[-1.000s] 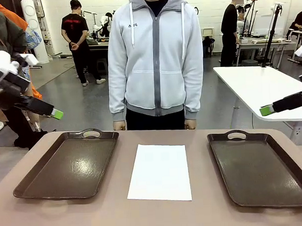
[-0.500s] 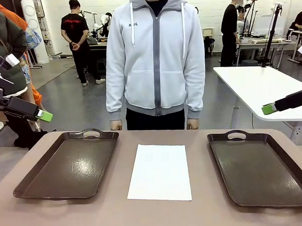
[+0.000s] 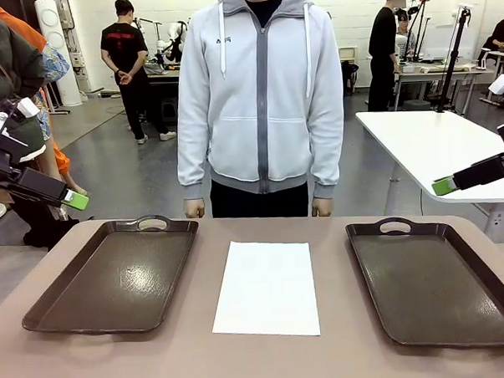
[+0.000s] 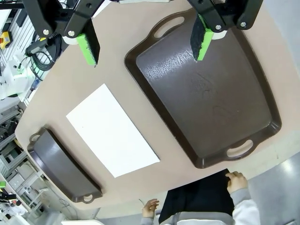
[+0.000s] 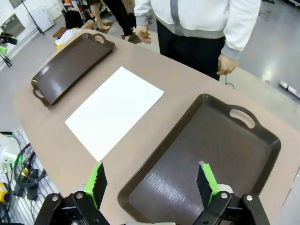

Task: Sort the A4 documents.
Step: Receive the A4 Paper.

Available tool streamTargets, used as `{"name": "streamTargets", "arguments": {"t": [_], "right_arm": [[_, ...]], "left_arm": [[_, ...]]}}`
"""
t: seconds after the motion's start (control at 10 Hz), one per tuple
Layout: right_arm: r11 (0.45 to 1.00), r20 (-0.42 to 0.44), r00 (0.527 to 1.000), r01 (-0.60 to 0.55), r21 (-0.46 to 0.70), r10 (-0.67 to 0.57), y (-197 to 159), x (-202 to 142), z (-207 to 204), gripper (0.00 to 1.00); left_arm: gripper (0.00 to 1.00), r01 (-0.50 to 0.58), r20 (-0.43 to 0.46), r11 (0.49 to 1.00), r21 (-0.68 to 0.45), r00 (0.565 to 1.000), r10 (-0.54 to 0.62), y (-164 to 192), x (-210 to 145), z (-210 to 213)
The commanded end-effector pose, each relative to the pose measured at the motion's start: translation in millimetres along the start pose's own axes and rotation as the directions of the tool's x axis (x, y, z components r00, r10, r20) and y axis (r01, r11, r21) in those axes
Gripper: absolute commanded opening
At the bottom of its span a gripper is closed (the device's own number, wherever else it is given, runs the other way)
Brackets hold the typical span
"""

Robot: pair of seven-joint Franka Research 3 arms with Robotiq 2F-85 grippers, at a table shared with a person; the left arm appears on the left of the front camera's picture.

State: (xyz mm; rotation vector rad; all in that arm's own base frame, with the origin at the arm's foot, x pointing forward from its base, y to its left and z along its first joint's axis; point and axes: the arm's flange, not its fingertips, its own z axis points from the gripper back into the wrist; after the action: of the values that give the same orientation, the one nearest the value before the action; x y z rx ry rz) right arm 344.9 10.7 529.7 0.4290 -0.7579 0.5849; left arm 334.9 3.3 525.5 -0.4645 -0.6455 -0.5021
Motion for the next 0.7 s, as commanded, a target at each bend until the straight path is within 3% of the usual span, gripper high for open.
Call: {"name": "streamTargets", "arguments": {"t": [0.0,0.5,0.6], "right_arm": [[1.000,0.010,1.000,-0.004,0.011,0.004,11.2,-32.9,-8.4,1.00],[1.000,0.018,1.000,0.024,-0.016,-0.024,5.6,-34.1,-4.2,1.00],[1.000,0.002,1.000,0.016,-0.016,-0.016,-6.3,-2.8,3.8,1.00]], "left_arm": [[1.00,0.022,0.001,1.000,0.012,1.000,-0.022,-1.4,-37.3,-6.8],[1.00,-0.005,-0.023,0.999,0.034,1.000,0.006,26.9,-35.0,9.7],[1.00,-0.012,0.000,1.000,0.028,1.000,0.012,23.8,-13.7,12.5]]}}
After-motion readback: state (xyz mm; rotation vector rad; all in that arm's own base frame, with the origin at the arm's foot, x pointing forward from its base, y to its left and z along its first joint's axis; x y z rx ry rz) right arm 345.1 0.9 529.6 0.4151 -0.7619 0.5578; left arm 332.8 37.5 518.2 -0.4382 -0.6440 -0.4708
